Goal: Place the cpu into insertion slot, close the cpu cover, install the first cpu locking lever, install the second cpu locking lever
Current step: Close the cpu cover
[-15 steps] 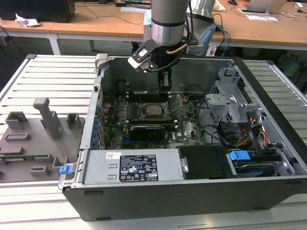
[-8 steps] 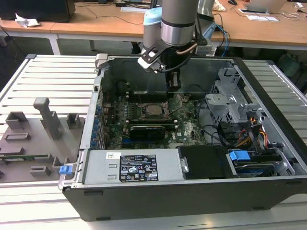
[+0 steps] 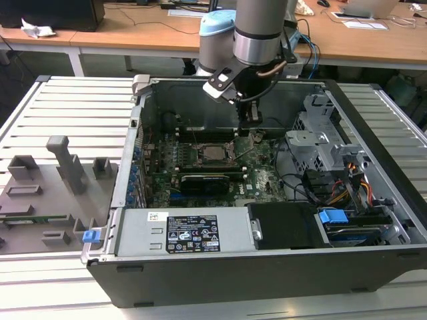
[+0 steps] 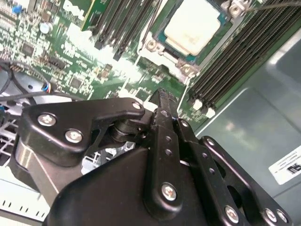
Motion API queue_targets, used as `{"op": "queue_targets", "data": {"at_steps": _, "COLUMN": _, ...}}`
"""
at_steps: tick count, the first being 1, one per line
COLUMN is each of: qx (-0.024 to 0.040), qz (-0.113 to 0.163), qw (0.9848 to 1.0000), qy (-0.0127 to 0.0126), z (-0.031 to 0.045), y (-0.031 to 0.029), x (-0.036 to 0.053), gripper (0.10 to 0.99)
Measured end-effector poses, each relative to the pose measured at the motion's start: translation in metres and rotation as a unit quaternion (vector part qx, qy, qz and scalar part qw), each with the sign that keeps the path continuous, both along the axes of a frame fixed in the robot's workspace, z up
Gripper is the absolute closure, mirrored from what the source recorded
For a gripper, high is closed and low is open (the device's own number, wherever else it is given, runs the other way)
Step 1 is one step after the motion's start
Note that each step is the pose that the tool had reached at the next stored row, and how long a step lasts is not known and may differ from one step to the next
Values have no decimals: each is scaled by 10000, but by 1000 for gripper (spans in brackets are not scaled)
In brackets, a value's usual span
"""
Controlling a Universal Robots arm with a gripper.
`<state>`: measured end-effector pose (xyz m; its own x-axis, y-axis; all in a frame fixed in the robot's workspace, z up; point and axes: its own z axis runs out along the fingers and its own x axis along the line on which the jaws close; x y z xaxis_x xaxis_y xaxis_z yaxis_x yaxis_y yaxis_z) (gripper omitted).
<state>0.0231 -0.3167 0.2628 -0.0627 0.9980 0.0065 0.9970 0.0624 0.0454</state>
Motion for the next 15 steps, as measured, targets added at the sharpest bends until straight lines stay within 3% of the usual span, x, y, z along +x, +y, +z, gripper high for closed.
{"op": "queue_targets", "data": {"at_steps": 15, "qx": -10, "qz": 1, "qw": 10000, "qy": 0, "z": -5, "y": 0, "x": 53, "gripper": 980}}
